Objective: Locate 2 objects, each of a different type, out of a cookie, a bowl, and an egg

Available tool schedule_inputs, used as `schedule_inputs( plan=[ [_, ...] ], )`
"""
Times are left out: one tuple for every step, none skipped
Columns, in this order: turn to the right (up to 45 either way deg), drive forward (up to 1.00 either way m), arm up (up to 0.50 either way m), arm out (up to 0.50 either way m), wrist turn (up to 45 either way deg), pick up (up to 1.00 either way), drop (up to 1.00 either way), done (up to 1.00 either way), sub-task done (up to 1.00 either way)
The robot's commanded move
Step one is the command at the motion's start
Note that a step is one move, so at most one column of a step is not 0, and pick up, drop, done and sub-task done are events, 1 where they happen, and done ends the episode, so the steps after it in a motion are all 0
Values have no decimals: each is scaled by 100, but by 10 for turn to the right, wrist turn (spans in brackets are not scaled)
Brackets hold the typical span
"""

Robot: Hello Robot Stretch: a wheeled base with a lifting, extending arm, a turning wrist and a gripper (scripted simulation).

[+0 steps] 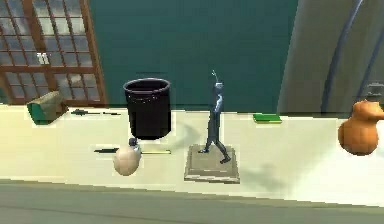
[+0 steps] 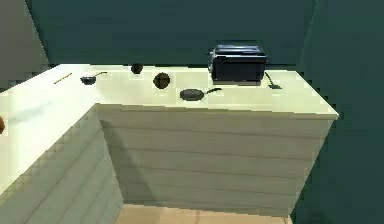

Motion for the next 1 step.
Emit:
schedule_inputs(
  plan=[
    [-450,0,0,0,0,0,0,0,0]
  ],
)
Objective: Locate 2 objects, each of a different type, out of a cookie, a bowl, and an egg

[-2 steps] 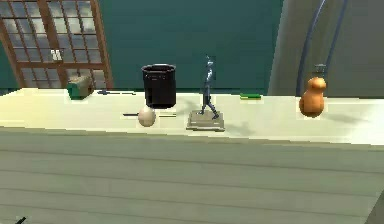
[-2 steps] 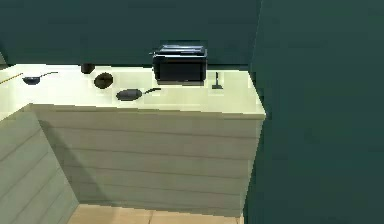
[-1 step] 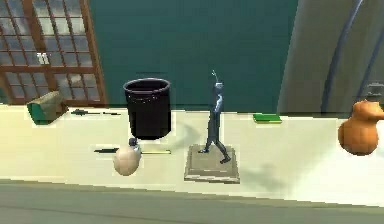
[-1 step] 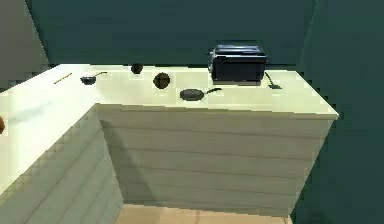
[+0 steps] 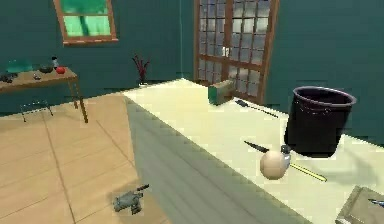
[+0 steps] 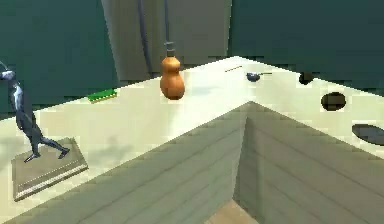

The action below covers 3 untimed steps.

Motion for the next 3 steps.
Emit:
schedule_inputs(
  plan=[
    [-390,0,0,0,0,0,0,0,0],
    [0,100,0,0,0,0,0,0,0],
    [-30,0,0,0,0,0,0,0,0]
  ],
)
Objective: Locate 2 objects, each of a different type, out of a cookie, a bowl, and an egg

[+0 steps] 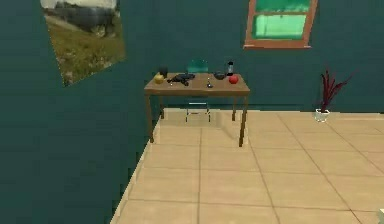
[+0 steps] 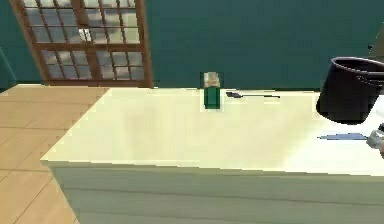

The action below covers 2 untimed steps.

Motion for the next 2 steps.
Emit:
schedule_inputs(
  plan=[
    [0,75,0,0,0,0,0,0,0],
    [330,0,0,0,0,0,0,0,0]
  ],
)
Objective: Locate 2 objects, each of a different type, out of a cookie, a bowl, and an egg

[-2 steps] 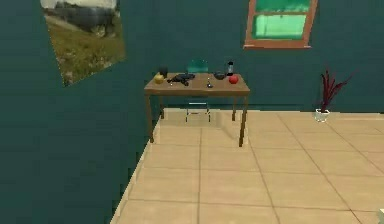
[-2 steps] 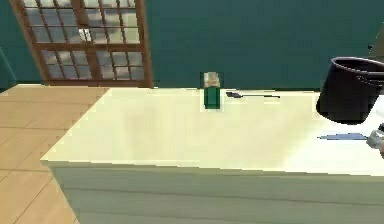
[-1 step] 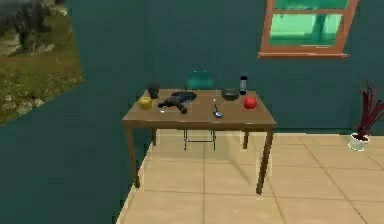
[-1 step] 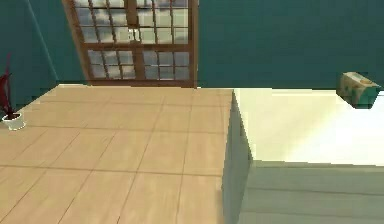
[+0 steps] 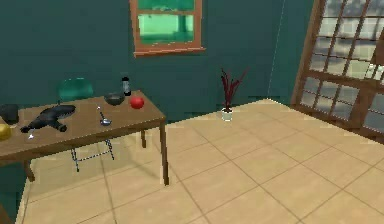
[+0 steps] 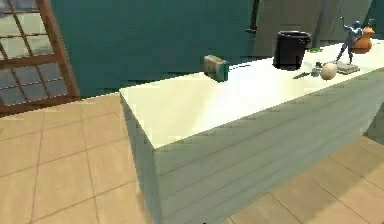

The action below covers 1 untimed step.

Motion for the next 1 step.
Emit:
schedule_inputs(
  plan=[
    [0,55,0,0,0,0,0,0,0]
  ],
)
